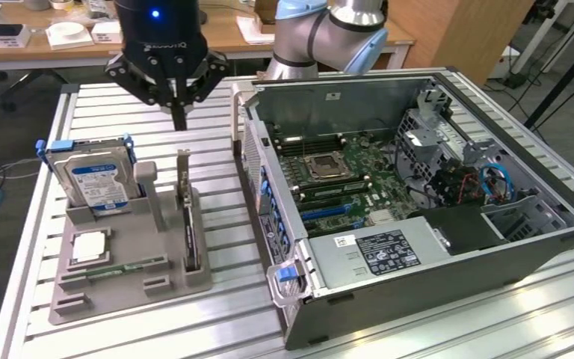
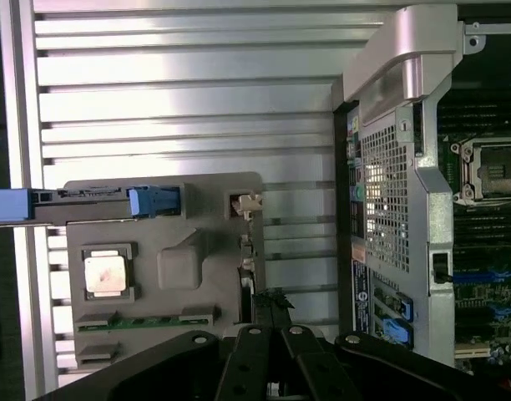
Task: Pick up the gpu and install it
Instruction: 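Reach for the gpu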
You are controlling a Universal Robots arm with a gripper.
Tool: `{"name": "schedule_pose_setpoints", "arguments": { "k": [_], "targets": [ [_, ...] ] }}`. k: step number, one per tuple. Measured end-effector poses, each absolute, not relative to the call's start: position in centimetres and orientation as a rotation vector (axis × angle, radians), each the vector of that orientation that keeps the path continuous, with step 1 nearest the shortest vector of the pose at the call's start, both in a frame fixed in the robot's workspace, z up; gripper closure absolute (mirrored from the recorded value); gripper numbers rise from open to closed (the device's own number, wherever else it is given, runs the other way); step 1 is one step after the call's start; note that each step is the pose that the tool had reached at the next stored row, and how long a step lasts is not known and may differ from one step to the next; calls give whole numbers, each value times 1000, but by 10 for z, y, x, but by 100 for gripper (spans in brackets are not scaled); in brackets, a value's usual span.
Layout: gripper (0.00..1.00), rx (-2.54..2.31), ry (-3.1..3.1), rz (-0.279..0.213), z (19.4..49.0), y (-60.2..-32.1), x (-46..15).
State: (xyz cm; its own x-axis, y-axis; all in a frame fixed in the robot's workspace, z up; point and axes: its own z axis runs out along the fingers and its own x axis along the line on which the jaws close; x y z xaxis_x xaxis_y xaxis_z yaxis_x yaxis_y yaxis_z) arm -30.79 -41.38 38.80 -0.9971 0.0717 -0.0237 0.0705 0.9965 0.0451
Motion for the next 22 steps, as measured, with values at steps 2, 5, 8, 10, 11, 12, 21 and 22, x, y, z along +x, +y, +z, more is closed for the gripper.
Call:
{"name": "schedule_pose_setpoints", "arguments": {
  "k": [2, 5, 8, 10, 11, 12, 21, 22],
  "targets": [
    [89, 111, 3114, 69, 388, -414, -311],
    [89, 111, 3114, 69, 388, -416, -316],
    [89, 110, 3114, 69, 388, -417, -320],
    [89, 110, 3114, 69, 388, -417, -320],
    [89, 110, 3114, 69, 388, -417, -320],
    [89, 110, 3113, 69, 388, -417, -320],
    [89, 110, 3114, 69, 388, -422, -320],
    [89, 110, 3114, 69, 388, -423, -320]
  ]
}}
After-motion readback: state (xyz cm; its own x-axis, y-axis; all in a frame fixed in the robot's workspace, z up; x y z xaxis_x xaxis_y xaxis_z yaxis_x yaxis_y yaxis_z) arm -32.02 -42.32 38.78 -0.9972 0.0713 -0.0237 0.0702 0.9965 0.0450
